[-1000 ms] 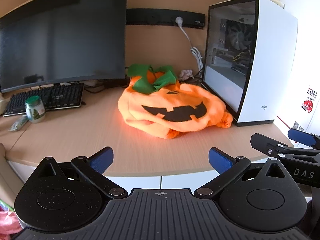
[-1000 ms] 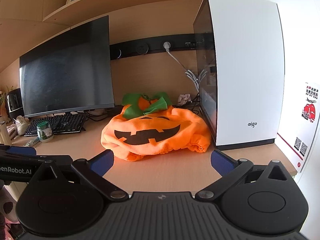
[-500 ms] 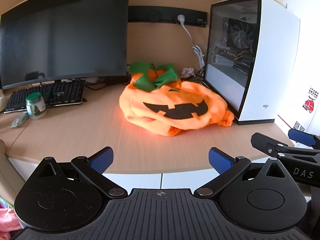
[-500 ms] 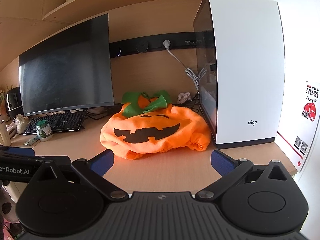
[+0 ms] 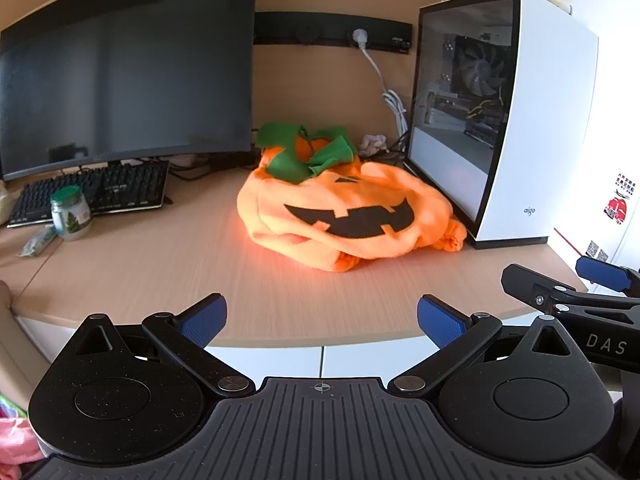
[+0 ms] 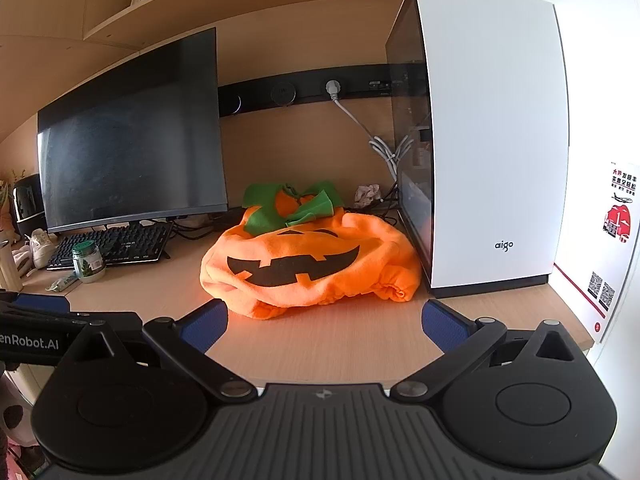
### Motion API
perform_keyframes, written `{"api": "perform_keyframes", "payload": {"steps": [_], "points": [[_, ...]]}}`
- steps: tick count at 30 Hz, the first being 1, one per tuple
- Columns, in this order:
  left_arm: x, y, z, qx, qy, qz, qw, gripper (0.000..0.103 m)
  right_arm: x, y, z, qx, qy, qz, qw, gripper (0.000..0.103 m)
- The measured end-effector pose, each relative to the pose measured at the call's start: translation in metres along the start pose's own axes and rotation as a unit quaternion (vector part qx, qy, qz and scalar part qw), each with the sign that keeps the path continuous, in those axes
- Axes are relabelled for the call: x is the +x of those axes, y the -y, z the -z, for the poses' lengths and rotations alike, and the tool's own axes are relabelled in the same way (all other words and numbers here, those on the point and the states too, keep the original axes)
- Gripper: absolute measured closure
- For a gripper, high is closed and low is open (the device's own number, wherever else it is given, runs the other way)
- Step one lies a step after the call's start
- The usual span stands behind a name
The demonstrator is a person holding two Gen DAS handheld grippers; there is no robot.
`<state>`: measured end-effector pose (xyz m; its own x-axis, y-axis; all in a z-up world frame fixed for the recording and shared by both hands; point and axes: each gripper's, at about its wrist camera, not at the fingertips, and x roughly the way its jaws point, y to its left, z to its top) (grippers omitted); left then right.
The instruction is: Fold clothes
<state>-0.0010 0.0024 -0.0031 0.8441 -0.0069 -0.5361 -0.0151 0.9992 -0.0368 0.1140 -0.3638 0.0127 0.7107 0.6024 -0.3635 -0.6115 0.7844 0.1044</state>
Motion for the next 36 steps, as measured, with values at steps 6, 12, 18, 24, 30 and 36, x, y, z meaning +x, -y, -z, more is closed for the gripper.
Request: {"api": "perform_keyframes", "payload": {"steps": [6,12,18,24,30,36], "points": [[0.002,-0.002,-0.001,-0.003,-0.003,-0.004,1.0000,0.000,0.004,0.000,-0.001,-0.001,-0.004,-0.002,1.000,0.000],[0.006,-0.005,-0.003,-0.008,-0.004,-0.010,0.9999,0.000,0.008,-0.001,-0.002,-0.002,-0.007,-0.002,1.000,0.000],[0.012,-0.006,-0.005,-0.011,-0.007,-0.014,0.9998,0.000,0.013,0.000,-0.002,-0.003,-0.013,-0.003,1.000,0.000],[0.017,-0.006,-0.006,-0.012,-0.012,-0.013,0.9998,0.000,0.018,0.001,-0.003,-0.003,-0.017,-0.001,1.000,0.000],[0.022,-0.008,-0.008,-0.018,-0.019,-0.024,0.9994,0.000,0.024,0.001,-0.002,0.000,-0.024,-0.003,1.000,0.000],[0.031,-0.013,-0.010,-0.018,-0.030,-0.027,0.9990,0.000,0.034,-0.002,0.000,-0.001,-0.032,-0.007,0.999,0.000]]}}
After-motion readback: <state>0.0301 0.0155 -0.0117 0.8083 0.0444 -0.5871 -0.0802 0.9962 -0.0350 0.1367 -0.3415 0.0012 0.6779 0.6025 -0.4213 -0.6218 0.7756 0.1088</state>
